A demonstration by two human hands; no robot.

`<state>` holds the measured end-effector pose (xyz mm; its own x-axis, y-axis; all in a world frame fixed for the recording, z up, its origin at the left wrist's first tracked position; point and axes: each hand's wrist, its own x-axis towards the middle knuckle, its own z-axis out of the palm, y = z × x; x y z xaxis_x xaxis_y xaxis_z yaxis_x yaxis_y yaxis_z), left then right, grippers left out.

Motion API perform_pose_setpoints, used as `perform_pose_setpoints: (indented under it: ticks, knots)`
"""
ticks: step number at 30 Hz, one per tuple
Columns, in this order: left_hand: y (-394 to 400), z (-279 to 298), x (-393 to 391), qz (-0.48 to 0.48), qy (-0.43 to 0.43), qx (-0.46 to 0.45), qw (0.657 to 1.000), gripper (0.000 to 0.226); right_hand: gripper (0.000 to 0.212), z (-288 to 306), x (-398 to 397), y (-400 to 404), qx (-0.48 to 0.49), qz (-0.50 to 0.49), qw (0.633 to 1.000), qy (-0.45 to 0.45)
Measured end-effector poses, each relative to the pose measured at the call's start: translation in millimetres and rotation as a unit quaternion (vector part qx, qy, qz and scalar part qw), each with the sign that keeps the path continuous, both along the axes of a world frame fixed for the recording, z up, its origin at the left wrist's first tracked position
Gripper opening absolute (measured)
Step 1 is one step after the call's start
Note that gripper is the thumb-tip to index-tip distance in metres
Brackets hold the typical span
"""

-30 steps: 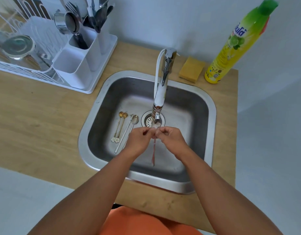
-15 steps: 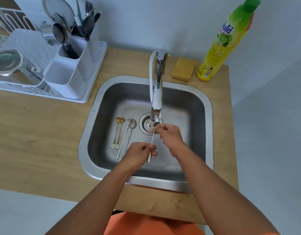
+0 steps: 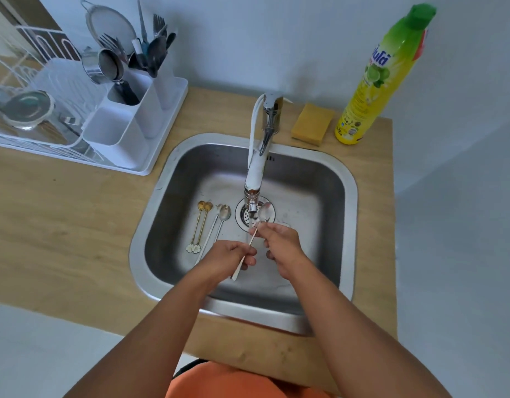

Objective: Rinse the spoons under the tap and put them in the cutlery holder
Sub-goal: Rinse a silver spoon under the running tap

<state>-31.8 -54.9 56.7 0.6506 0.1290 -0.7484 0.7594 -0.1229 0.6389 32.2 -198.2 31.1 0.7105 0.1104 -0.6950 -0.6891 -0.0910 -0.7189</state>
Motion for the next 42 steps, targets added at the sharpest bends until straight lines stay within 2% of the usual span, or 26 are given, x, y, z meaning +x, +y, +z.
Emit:
perform_pose_setpoints:
  ticks: [2, 8, 17, 24, 29, 31, 37, 42]
  knots:
    - [0.4, 2.0, 0.8, 0.019, 0.032, -0.008, 0.999, 0.029, 0.019, -2.2, -2.9, -3.8, 0.020, -0.018, 1.000, 0.017]
    - [-3.2, 3.3, 12.4, 0.069, 0.059, -0.031, 0.995, 0.034, 0.017, -2.8, -10.9, -1.8, 0.047, 0.011, 0.998, 0.033]
    - [0.8, 3.1, 17.7, 0.133, 0.039, -0.053, 0.989, 0.022, 0.013, 18.7, 7.0, 2.9, 0.030, 0.017, 0.999, -0.003]
    - [0.1, 0.4, 19.5, 0.094, 0.007, -0.002, 0.996, 0.023, 0.010, 18.8, 5.6, 6.8, 0.007, 0.022, 0.999, -0.041]
    - [-1.4, -4.1, 6.3, 0.043, -0.047, 0.047, 0.997, 0.029, 0.029, 20.5, 14.3, 6.0, 0.013, -0.006, 0.998, -0.067]
    - [-4.0, -4.8, 5.4, 0.035, -0.065, 0.062, 0.995, 0.030, 0.029, 20.9, 14.4, 6.5, 0.013, -0.008, 0.998, -0.068]
    - [-4.2, 0.5, 16.0, 0.113, -0.082, 0.042, 0.989, 0.036, 0.009, 17.8, 2.0, 16.3, 0.033, 0.032, 0.996, -0.076]
    - [2.9, -5.4, 7.1, 0.099, -0.051, 0.001, 0.994, 0.028, 0.019, 22.3, 17.4, 14.4, 0.017, -0.008, 0.996, -0.086]
